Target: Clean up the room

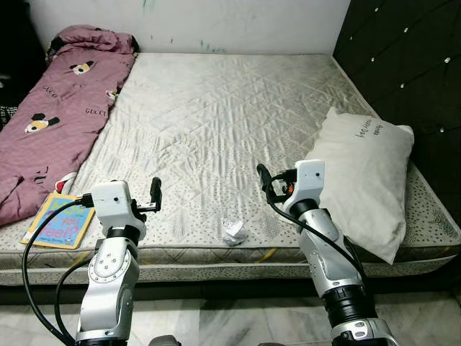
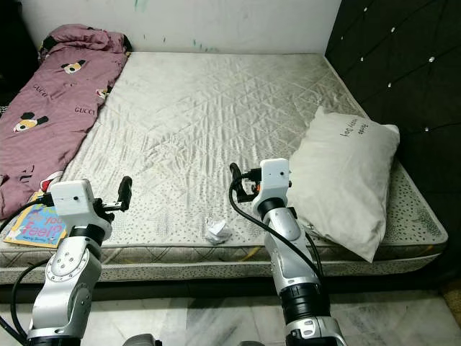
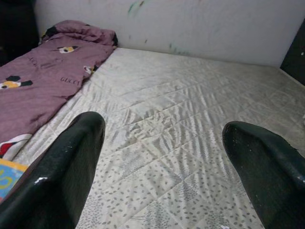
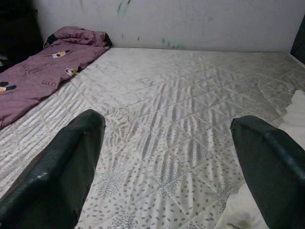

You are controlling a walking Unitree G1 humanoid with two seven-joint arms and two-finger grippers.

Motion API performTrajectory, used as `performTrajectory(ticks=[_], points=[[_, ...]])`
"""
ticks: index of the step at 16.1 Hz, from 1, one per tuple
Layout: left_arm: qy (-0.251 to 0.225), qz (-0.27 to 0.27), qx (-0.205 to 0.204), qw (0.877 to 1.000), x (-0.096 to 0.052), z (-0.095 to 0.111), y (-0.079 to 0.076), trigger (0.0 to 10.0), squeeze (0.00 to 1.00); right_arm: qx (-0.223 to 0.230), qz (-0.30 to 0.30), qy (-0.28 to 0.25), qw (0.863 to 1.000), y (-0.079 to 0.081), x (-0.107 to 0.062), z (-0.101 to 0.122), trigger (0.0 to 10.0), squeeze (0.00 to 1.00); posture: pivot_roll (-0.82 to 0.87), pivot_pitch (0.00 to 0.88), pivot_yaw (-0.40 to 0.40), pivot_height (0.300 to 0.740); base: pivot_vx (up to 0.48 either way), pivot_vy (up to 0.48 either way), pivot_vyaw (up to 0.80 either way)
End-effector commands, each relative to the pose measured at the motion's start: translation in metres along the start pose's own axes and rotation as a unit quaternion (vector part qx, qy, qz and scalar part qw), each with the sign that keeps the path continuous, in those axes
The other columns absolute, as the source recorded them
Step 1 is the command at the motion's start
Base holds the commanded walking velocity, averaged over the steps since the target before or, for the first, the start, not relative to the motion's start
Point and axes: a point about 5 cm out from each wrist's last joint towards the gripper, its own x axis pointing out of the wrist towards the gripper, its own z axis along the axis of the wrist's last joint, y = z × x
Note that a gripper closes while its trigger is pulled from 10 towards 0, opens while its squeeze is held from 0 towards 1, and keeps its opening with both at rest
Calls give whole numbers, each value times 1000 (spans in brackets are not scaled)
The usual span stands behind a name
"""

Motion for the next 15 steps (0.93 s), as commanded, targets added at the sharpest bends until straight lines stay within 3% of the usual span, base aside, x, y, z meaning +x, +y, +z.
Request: performTrajectory(ticks=[1, 10, 15], points=[[-13, -11, 1, 1000, 0, 6, -2, 10000, 0, 0, 3, 0, 1000, 0, 1, 1, 10000, 0, -51, 17, -16, 740, 277, 0, 0], [-16, -20, -4, 1000, 2, 7, -4, 10000, 0, -4, -3, -1, 1000, -1, 4, 3, 10000, 0, -50, 12, -16, 740, 335, 0, 0], [-12, -8, -11, 1000, 2, 7, -5, 10000, 0, -9, -11, 1, 1000, -7, 3, 2, 10000, 0, -50, 20, -16, 740, 0, 0, 0]])
